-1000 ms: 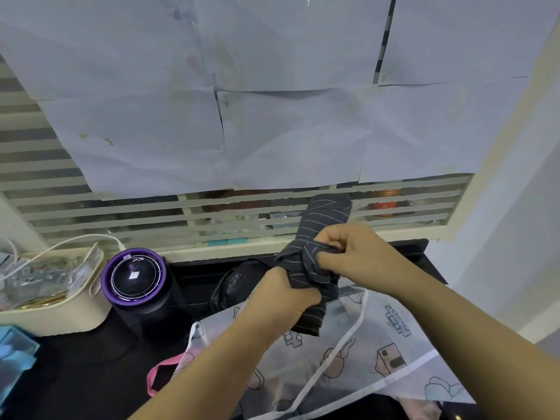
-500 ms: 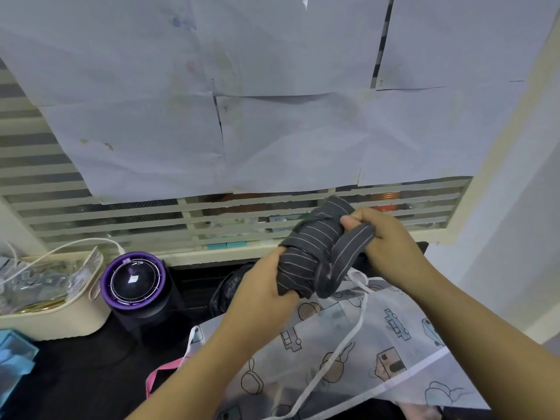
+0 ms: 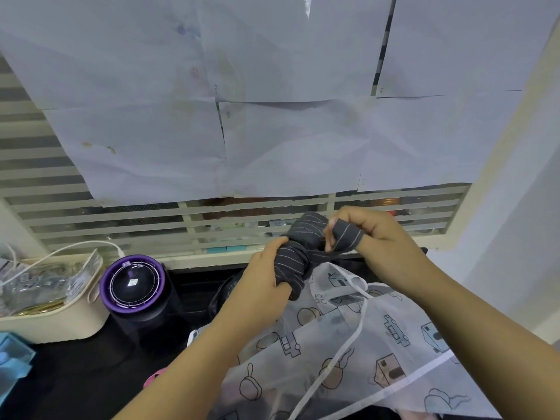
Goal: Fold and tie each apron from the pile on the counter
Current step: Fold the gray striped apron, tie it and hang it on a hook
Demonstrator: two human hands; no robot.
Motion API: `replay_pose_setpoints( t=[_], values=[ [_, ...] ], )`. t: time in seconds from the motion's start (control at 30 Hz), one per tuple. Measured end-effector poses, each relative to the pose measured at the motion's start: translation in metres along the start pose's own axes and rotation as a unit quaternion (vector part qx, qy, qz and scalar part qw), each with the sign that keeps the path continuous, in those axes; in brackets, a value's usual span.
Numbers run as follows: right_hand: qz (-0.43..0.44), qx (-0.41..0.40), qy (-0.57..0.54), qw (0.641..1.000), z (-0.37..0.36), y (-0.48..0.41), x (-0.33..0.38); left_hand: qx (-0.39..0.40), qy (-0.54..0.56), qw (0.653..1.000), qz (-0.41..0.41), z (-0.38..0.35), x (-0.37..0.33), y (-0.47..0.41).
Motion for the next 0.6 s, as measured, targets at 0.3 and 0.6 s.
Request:
replay_pose_setpoints(
  t=[0.3,0.6],
  values=[
    [0.006,-0.044,-0.012,0.999,0.004,-0.035,0.036,0.198,0.219,0.936,0.191,-0.012,0.003,-0.005],
    [-0.095,-0.005,-0.057,0.994,0.008,-0.056,0.044,0.164,0.012,0.986,-0.037,0.037,-0.052,-0.016]
  ],
)
Point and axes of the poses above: each hand's wrist, its own y-axis away from the middle knuckle, its own z-axis out of the back of the hand, x = y × z, the point moved 6 cm from there along -y, towards the middle knuckle, and after that the axes turned 1 degree about z, right-handed, at the moved point
